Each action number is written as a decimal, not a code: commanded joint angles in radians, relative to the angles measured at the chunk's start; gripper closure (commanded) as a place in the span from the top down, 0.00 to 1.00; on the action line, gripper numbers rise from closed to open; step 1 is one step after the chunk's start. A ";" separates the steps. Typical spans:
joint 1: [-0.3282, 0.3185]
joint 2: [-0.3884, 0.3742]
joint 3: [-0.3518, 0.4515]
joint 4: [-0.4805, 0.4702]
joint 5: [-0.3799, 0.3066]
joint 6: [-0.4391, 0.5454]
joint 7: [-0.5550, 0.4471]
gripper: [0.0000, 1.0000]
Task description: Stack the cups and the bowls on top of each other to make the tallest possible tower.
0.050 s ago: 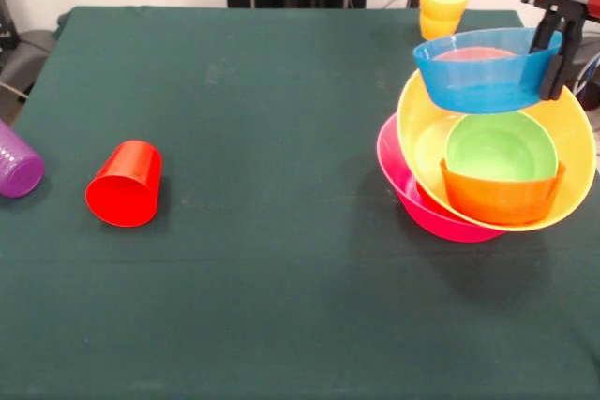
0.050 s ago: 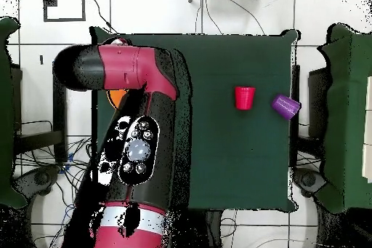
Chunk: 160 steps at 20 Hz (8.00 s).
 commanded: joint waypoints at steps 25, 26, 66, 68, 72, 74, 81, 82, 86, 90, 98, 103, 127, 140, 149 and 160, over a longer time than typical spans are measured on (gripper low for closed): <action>0.071 0.089 -0.048 0.209 0.143 -0.147 0.223 0.00; 0.077 0.091 -0.052 0.209 0.149 -0.147 0.227 0.00; 0.131 0.138 -0.129 0.191 0.262 -0.155 0.193 0.00; 0.137 0.137 -0.132 0.190 0.267 -0.148 0.199 0.00; 0.154 0.131 -0.145 0.184 0.277 -0.123 0.216 0.00; 0.162 0.132 -0.151 0.180 0.282 -0.115 0.223 0.00; 0.171 0.133 -0.168 0.176 0.296 -0.099 0.220 0.00; 0.172 0.134 -0.168 0.176 0.299 -0.101 0.219 0.00; 0.175 0.133 -0.171 0.182 0.307 -0.103 0.215 0.00; 0.175 0.130 -0.176 0.182 0.309 -0.095 0.209 0.00; 0.185 0.135 -0.175 0.180 0.325 -0.091 0.220 0.00; 0.187 0.131 -0.171 0.183 0.343 -0.085 0.223 0.00; 0.207 0.139 -0.200 0.180 0.359 -0.078 0.216 0.00; 0.213 0.147 -0.210 0.179 0.372 -0.085 0.224 1.00; 0.202 0.120 -0.211 0.193 0.375 -0.055 0.193 1.00; 0.063 -0.001 -0.140 0.200 0.330 0.040 -0.028 1.00</action>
